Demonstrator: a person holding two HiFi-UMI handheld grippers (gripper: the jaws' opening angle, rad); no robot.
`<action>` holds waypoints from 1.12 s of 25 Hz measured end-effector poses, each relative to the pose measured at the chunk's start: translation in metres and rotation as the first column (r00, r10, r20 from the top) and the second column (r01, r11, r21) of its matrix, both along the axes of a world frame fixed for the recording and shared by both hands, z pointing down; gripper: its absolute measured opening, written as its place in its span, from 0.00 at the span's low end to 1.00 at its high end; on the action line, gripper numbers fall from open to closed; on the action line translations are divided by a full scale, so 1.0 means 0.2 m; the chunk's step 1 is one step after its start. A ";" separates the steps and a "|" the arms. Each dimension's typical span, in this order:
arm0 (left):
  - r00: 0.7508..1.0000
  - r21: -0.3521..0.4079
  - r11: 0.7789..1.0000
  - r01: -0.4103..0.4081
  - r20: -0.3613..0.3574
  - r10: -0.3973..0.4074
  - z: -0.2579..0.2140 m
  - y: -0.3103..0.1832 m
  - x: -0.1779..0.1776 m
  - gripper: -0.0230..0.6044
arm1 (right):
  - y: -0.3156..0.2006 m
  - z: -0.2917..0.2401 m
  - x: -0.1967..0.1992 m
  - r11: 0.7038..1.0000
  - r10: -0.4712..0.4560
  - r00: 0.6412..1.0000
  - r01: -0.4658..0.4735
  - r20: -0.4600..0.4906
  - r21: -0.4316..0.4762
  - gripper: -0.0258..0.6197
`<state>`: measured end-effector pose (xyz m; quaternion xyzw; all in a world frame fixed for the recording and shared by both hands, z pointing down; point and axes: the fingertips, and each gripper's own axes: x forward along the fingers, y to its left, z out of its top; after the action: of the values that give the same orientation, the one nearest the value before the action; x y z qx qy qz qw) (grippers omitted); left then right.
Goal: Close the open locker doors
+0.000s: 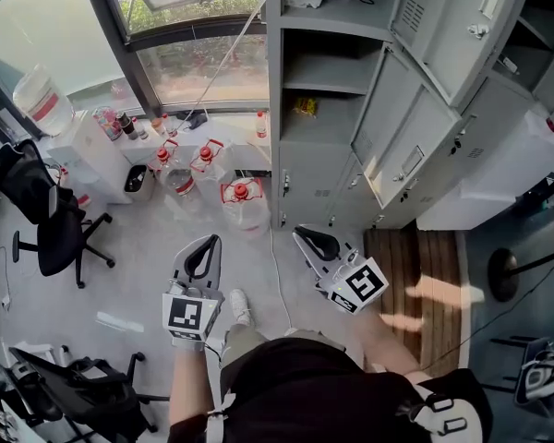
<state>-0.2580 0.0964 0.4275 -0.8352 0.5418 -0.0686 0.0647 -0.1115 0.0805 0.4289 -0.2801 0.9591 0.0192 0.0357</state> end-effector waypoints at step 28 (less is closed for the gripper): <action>0.867 0.019 0.867 -0.497 -0.023 0.498 0.02 -1.18 -0.21 0.05 | -0.85 -0.13 -0.23 0.861 0.508 0.860 -0.507 -0.037 0.037 0.09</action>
<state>-0.3002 -0.1393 0.4308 -0.9470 0.3097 -0.0347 0.0780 -0.1574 -0.0900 0.4026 -0.5217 0.8518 0.0467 0.0111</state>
